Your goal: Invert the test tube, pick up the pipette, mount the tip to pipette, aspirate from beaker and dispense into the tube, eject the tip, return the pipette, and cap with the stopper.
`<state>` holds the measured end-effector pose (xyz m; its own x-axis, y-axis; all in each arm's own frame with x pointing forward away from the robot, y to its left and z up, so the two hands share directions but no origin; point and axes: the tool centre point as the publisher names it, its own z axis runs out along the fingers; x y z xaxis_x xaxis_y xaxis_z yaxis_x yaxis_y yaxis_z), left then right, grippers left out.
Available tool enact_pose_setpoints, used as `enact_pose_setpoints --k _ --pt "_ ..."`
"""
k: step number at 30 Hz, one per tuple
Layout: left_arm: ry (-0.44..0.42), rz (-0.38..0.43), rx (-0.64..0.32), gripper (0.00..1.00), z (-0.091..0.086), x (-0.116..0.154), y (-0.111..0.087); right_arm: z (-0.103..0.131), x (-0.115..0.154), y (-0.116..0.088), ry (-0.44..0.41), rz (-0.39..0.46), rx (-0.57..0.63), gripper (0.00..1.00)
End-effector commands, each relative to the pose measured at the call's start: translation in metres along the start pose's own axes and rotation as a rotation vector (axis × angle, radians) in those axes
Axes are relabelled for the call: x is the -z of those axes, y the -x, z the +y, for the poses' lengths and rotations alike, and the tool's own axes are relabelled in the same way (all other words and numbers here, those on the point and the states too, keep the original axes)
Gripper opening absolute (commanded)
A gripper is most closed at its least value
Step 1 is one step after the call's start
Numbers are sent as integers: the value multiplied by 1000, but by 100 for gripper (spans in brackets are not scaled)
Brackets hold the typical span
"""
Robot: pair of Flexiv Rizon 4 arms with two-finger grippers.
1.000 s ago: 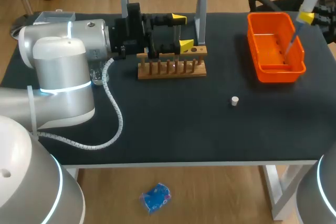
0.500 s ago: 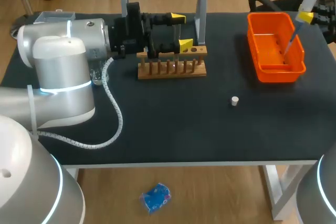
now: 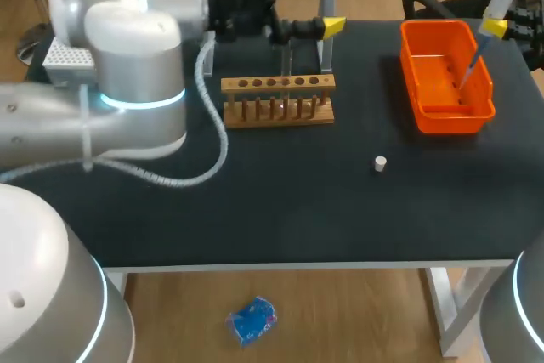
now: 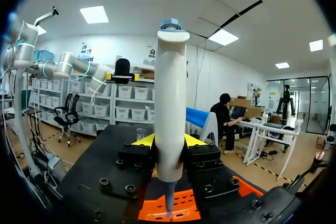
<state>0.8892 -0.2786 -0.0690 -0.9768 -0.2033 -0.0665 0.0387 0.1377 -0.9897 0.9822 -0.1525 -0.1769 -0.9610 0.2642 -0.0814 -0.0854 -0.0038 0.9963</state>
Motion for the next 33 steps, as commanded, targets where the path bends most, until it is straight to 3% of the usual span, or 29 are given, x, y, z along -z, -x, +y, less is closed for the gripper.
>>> enact_pose_setpoints --k 1,9,17,33 --pt "202 16 -3 100 -16 -68 23 0 1 1 -1 3 1 0" --pt "374 11 -28 100 -24 -119 44 0 1 1 -1 3 1 0" --pt "434 -17 -14 100 -23 -150 54 0 1 1 -1 3 1 0" --pt "434 -17 -14 100 -23 -150 54 0 1 1 -1 3 1 0"
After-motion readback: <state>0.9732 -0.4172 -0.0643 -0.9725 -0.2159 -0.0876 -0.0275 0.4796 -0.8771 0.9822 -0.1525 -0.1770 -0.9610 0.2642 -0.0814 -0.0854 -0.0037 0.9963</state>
